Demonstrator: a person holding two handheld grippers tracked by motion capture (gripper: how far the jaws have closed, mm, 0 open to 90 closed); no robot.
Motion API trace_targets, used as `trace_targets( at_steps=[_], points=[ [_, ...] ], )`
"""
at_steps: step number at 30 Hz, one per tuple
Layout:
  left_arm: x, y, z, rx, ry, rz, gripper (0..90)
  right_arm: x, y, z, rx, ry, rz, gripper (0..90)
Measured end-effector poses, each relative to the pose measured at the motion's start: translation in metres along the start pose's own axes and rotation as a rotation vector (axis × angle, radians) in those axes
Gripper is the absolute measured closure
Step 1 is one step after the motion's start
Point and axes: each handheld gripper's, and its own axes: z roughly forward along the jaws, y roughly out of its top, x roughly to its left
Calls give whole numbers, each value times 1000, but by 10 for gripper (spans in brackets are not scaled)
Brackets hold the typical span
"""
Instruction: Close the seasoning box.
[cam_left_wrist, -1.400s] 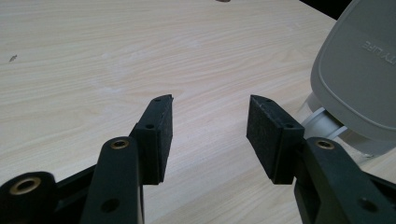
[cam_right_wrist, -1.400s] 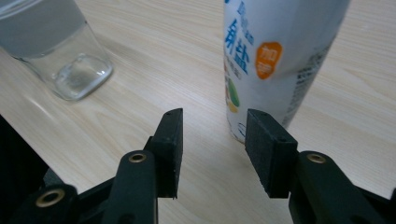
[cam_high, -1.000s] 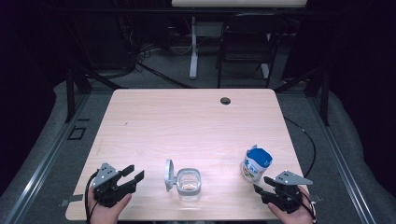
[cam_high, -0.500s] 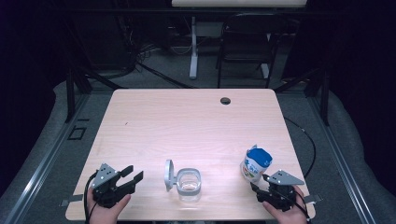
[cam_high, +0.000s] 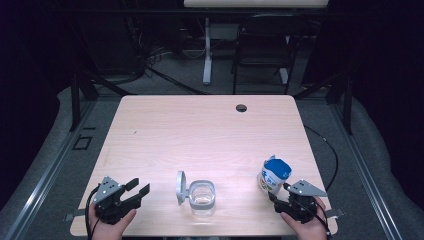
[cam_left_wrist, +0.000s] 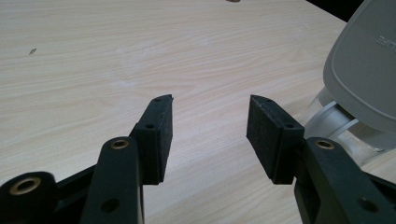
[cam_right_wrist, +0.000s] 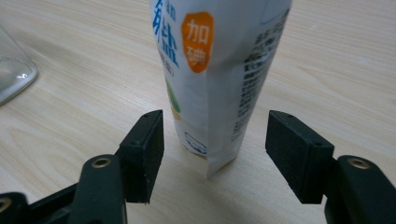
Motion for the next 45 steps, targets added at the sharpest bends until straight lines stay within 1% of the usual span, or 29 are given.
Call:
trace_targets(
  at_steps=[1,3,6,7,8,10,11,12,13,15,16,17,19,26,31,33,36,43,44,45],
  points=[
    [1,-1,0,-3,2,0,510,1,0,2,-5,6,-2,352],
    [1,-2,-1,-4,3,-2,510,2,1,3,-1,3,-8,333],
    [2,-2,-3,1,7,0,510,4,3,5,-15,-4,-6,318],
    [3,-3,-4,-7,8,-8,510,5,3,6,-22,-5,-2,314],
    [3,-3,-6,-7,12,-10,510,7,5,8,-21,-11,-11,300],
    [4,-4,-7,-6,14,-11,510,7,5,9,-20,-12,-14,295],
    [5,-4,-8,-7,15,-15,510,8,6,10,-17,-20,-18,289],
    [6,-5,-10,-9,20,-18,511,9,6,13,-26,-20,-13,285],
    [6,-6,-10,-8,19,-17,510,9,7,13,-25,-30,-14,285],
    [8,-7,-12,-8,24,-21,510,9,8,16,-38,-28,-1,283],
    [8,-7,-13,-9,26,-26,510,8,8,16,-29,-30,-7,280],
    [8,-8,-14,-9,27,-26,511,9,8,18,-41,-26,6,278],
    [9,-9,-15,-8,30,-29,510,9,8,20,-38,-27,9,274],
    [12,-11,-20,-9,41,-39,510,10,9,26,-64,-42,26,274],
    [14,-12,-21,-9,41,-41,510,10,8,27,-58,-51,27,274],
    [14,-12,-22,-7,43,-41,510,10,7,29,-68,-48,33,274],
    [15,-12,-22,-11,44,-44,510,11,6,30,-64,-67,24,274],
    [15,-13,-21,-12,43,-46,510,14,5,34,-78,-83,36,292],
    [15,-13,-21,-12,43,-46,510,14,5,34,-66,-86,31,292],
    [15,-13,-21,-11,43,-47,510,14,5,34,-66,-86,31,292]
  ],
)
